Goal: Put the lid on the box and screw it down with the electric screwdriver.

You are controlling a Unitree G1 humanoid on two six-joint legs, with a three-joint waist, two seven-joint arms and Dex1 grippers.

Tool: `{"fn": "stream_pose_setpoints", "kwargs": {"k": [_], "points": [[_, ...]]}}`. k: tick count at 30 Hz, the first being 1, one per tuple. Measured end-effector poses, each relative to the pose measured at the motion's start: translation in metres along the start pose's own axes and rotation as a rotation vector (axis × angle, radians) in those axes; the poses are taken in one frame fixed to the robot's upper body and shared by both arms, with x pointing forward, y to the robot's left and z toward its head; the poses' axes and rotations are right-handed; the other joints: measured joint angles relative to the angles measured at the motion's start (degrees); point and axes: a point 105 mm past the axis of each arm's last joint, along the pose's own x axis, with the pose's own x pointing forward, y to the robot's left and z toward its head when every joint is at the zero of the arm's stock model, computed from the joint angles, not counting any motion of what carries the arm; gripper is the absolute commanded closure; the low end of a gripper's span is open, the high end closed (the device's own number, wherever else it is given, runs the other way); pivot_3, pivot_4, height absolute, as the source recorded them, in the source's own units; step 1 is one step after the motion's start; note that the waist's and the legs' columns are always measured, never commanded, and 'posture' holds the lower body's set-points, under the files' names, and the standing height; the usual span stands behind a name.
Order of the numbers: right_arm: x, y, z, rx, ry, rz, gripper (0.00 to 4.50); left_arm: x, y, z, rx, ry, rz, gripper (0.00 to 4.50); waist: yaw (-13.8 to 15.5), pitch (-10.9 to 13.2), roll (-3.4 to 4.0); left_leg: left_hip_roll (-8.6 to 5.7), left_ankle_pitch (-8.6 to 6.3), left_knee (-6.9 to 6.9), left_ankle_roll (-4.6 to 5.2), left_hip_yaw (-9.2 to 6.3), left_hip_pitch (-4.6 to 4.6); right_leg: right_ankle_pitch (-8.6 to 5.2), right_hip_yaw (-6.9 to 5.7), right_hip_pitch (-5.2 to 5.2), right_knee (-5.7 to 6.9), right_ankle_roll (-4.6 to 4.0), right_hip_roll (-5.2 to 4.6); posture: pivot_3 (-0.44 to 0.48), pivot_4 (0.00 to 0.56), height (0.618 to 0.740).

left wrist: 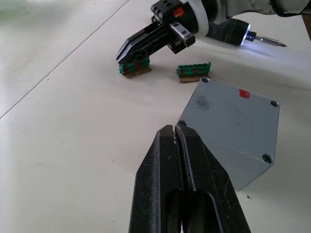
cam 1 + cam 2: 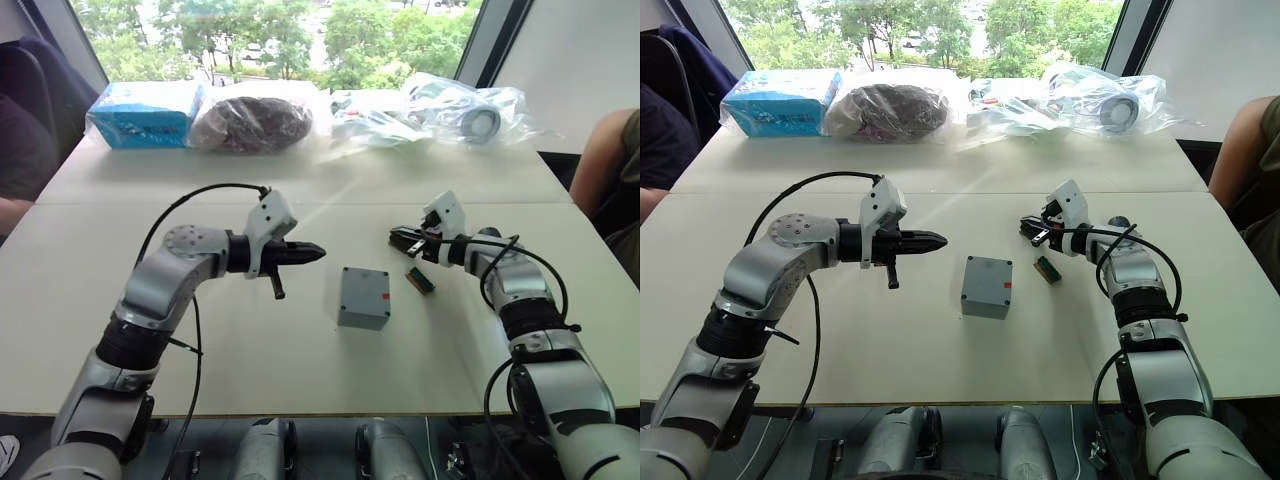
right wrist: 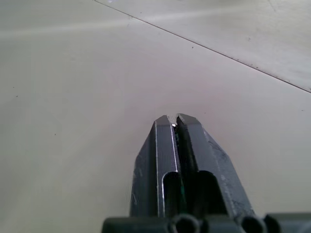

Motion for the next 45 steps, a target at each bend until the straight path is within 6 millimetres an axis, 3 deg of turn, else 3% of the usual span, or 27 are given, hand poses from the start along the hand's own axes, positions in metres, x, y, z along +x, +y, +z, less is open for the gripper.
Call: {"fn": "stream_pose_setpoints", "kwargs": {"k": [8,18,23,29,34,40,45], "points": [[-0.001,0.001,0.003,-0.009,-0.009,0.004,4.43,0.000,0.001,0.000,0.002,0.000,0.006,4.50,-0.02,0.00,0.00,0.00,0.00,0.00,0.00,0.00,0.00,0.00,0.00,0.00,0.00,0.00,0.00,0.000,0.150,0.740],[-0.015,-0.001,0.031,-0.047,-0.085,-0.014,4.43,0.000,0.002,-0.002,0.001,0.005,0.010,4.50,0.02,0.00,0.00,0.00,0.00,0.00,0.00,-0.01,0.00,0.00,0.00,0.00,0.00,0.00,0.00,0.000,0.150,0.740],[-0.018,0.004,0.030,-0.039,-0.080,-0.010,4.43,0.001,0.003,-0.004,0.001,0.013,0.011,4.50,0.06,0.00,0.00,0.00,0.00,0.00,0.00,0.00,-0.01,0.00,0.00,0.00,0.00,0.00,0.00,0.000,0.150,0.740],[-0.044,0.030,0.044,-0.052,-0.114,0.049,4.43,-0.002,0.001,-0.005,0.006,0.026,-0.010,4.50,0.33,0.00,0.00,0.01,-0.01,0.00,0.01,-0.02,-0.01,0.00,0.00,-0.01,0.00,0.00,-0.01,0.000,0.150,0.740],[-0.069,0.054,0.061,-0.074,-0.138,0.080,4.43,-0.006,-0.014,0.000,0.018,0.031,-0.090,4.50,0.34,0.00,0.00,0.02,-0.15,0.00,0.25,-0.03,0.00,0.00,0.00,0.00,0.01,-0.01,-0.01,0.000,0.150,0.740],[-0.087,0.093,0.048,-0.055,-0.057,0.196,4.43,-0.010,-0.030,-0.003,0.039,0.074,-0.199,4.50,0.40,0.00,0.00,0.01,-0.21,0.00,0.35,-0.04,0.00,0.00,-0.01,0.01,-0.01,-0.02,-0.01,0.000,0.150,0.740],[-0.087,0.102,0.044,-0.048,-0.045,0.209,4.43,-0.004,-0.038,-0.005,0.036,0.078,-0.244,4.50,0.45,0.00,0.00,0.01,-0.21,0.00,0.36,-0.05,0.00,0.00,-0.01,0.01,-0.01,-0.03,-0.01,0.000,0.150,0.740]]}}
